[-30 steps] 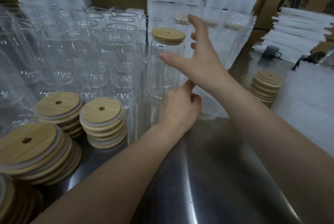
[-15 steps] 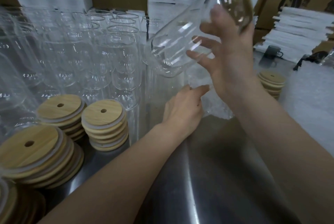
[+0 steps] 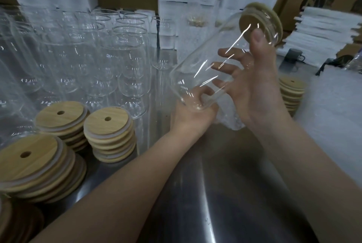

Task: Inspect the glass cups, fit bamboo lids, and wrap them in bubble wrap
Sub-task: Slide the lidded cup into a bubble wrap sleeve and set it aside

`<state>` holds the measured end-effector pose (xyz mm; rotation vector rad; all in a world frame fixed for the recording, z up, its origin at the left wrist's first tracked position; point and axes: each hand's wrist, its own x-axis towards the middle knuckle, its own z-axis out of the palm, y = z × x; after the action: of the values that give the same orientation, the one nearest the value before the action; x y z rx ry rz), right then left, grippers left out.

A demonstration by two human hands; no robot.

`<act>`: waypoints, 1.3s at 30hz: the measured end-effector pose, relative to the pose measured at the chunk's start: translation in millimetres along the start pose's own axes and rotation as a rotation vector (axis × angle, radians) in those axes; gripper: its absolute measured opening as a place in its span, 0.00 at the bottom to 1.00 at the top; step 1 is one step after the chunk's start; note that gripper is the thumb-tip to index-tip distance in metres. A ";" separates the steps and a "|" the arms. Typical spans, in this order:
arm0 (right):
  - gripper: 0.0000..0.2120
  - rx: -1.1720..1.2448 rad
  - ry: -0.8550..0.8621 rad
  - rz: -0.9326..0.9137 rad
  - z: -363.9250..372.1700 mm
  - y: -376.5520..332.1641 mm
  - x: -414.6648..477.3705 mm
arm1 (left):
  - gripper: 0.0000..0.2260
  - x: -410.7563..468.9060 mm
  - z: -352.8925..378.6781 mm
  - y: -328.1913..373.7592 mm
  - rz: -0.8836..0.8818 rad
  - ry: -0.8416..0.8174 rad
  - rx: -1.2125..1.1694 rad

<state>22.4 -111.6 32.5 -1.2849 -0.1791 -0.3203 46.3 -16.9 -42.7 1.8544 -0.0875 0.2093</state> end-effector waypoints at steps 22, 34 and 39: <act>0.42 -0.160 0.215 -0.200 -20.5 9.0 13.7 | 0.21 9.9 -11.9 -1.4 0.041 0.083 -0.358; 0.38 -0.330 0.272 -0.317 -33.0 21.5 23.5 | 0.21 -3.0 -13.0 12.3 0.204 0.076 -0.385; 0.35 -0.276 0.282 -0.348 -37.4 24.9 27.0 | 0.19 -6.8 -15.7 12.9 0.311 0.036 -0.325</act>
<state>54.4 -145.0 7.8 -1.4637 -0.1200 -0.8425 36.0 -6.0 -27.6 1.5056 -0.3656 0.4188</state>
